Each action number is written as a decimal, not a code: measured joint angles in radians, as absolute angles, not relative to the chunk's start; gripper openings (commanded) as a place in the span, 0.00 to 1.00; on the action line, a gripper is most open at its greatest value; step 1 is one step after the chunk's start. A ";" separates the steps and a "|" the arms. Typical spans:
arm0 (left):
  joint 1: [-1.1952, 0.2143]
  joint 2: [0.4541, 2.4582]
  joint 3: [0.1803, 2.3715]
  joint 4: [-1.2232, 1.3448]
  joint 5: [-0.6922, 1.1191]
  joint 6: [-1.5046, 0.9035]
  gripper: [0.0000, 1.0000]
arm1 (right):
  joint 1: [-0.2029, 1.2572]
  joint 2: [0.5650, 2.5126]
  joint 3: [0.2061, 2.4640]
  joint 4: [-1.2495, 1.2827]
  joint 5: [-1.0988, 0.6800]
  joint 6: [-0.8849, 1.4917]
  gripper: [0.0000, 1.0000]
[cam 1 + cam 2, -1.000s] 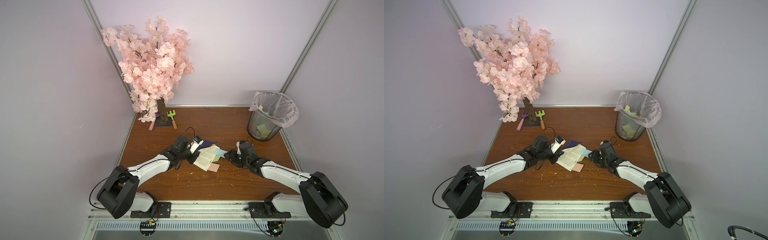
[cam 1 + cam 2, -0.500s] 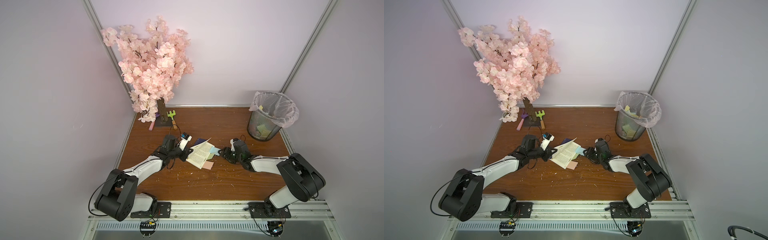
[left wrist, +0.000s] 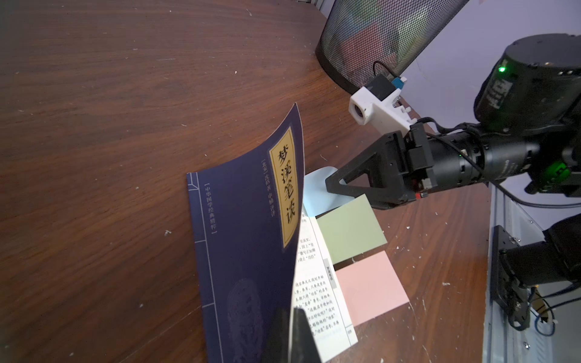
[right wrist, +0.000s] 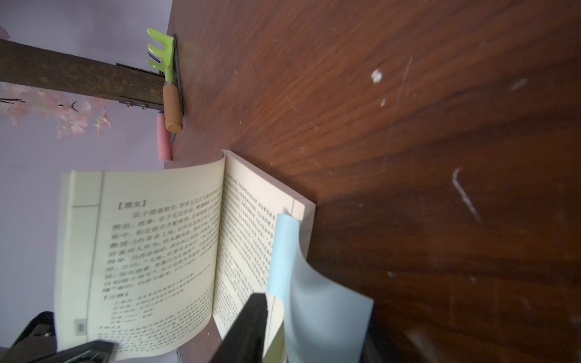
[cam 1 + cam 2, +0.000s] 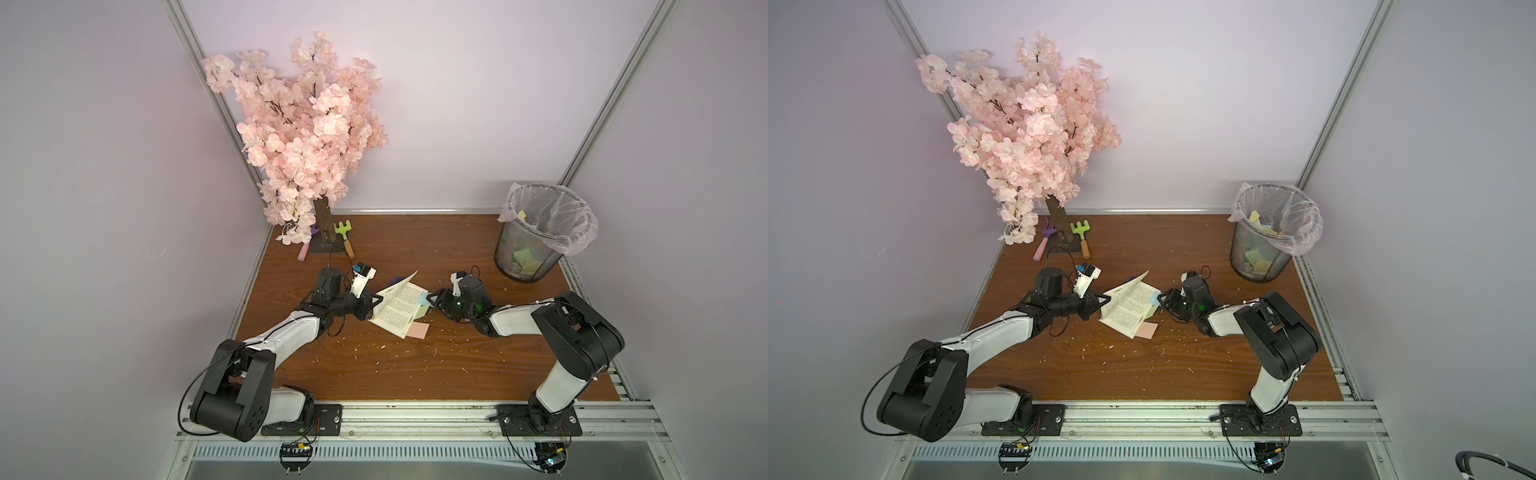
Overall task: Peel off the used sticky note
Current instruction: Tear off the note from the book.
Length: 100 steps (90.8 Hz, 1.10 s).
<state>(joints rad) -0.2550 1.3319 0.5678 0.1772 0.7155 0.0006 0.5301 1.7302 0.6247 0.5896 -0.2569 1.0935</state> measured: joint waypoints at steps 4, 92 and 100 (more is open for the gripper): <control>-0.251 1.332 0.564 0.179 0.720 0.001 0.04 | 0.530 1.733 0.625 0.589 -0.257 1.095 0.35; -0.249 1.332 0.554 0.181 0.730 0.001 0.04 | 0.427 1.513 0.703 0.204 -0.266 0.912 0.00; -0.249 1.332 0.554 0.181 0.730 0.001 0.04 | 0.410 1.413 0.781 0.094 -0.272 0.871 0.00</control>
<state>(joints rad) -0.2493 1.3319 0.5541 0.1814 0.7300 0.0006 0.4099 1.4128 0.7815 0.0937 -0.2718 0.8707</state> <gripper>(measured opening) 0.047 0.045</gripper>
